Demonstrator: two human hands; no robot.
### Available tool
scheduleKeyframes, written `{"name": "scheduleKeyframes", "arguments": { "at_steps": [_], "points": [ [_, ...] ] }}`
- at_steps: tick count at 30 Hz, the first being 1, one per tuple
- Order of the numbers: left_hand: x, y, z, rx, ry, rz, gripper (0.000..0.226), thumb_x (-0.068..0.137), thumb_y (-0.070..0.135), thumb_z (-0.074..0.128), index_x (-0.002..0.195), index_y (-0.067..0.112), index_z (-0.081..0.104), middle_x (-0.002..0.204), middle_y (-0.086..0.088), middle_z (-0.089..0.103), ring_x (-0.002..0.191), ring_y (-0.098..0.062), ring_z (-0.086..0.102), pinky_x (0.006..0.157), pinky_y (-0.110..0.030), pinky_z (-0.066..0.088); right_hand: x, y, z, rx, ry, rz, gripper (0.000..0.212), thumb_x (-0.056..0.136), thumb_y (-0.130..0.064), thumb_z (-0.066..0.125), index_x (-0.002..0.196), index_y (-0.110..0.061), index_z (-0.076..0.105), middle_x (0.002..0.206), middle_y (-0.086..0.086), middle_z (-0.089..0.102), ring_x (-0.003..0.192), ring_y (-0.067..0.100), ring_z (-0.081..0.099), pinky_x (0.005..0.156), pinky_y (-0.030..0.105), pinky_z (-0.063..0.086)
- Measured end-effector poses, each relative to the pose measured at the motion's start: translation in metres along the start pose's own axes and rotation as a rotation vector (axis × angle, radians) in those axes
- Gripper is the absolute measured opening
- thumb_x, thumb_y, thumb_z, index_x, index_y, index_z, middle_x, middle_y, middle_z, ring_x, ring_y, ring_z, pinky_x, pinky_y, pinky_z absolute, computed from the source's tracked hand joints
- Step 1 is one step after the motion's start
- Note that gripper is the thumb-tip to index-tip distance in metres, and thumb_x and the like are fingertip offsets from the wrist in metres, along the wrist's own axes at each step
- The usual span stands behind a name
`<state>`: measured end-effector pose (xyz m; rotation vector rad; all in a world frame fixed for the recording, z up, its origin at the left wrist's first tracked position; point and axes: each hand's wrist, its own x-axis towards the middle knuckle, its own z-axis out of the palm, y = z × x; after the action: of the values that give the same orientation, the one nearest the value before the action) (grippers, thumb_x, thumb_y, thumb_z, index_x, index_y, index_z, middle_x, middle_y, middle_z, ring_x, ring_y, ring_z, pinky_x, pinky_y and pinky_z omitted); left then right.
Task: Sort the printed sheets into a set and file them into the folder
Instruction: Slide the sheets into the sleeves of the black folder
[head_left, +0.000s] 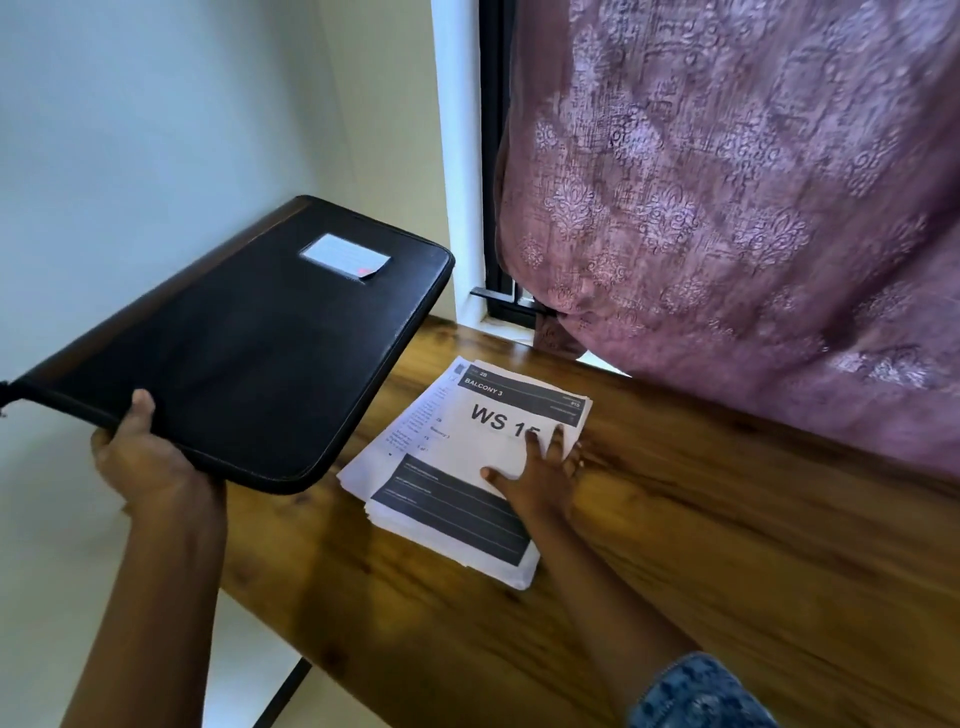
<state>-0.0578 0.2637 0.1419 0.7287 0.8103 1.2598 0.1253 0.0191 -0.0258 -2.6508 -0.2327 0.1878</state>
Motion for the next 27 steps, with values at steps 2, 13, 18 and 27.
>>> {"name": "scheduleKeyframes", "arguments": {
  "at_steps": [2, 13, 18, 27],
  "points": [
    [-0.004, 0.001, -0.003, -0.001, 0.016, -0.021, 0.027, 0.087, 0.025, 0.064, 0.114, 0.023, 0.062, 0.108, 0.006, 0.071, 0.090, -0.011, 0.071, 0.073, -0.031, 0.059, 0.004, -0.012, 0.004, 0.019, 0.000, 0.010, 0.091, 0.075, -0.071, 0.057, 0.148, -0.029, 0.021, 0.160, 0.008, -0.007, 0.143, 0.042, -0.008, 0.116, 0.049, -0.003],
    [-0.077, -0.016, 0.007, 0.001, -0.197, -0.200, 0.036, 0.090, 0.031, 0.062, 0.125, 0.023, 0.057, 0.109, 0.009, 0.072, 0.094, -0.012, 0.071, 0.077, -0.034, 0.058, 0.001, -0.007, -0.050, 0.875, 0.080, 0.130, 0.050, 0.093, -0.050, 0.048, 0.133, -0.019, 0.045, 0.143, 0.010, 0.042, 0.126, 0.026, 0.046, 0.099, 0.039, 0.043],
    [-0.163, -0.071, 0.019, -0.050, -0.318, -0.413, 0.041, 0.090, 0.022, 0.063, 0.129, 0.016, 0.055, 0.119, -0.001, 0.069, 0.108, -0.023, 0.066, 0.093, -0.048, 0.052, -0.040, 0.057, -0.136, 1.630, -0.259, 0.244, 0.054, 0.093, -0.058, 0.033, 0.119, -0.018, 0.058, 0.110, 0.004, 0.067, 0.090, 0.020, 0.067, 0.084, 0.039, 0.050],
    [-0.329, -0.161, -0.020, 0.190, -0.747, -1.012, 0.077, 0.039, 0.022, 0.096, 0.108, 0.006, 0.067, 0.097, -0.011, 0.074, 0.085, -0.023, 0.071, 0.071, -0.036, 0.058, -0.095, 0.248, -0.190, 1.504, 0.100, 0.512, 0.046, 0.076, -0.027, 0.076, 0.116, -0.007, 0.063, 0.113, 0.012, 0.068, 0.097, 0.027, 0.067, 0.082, 0.041, 0.055]
  ]
}}
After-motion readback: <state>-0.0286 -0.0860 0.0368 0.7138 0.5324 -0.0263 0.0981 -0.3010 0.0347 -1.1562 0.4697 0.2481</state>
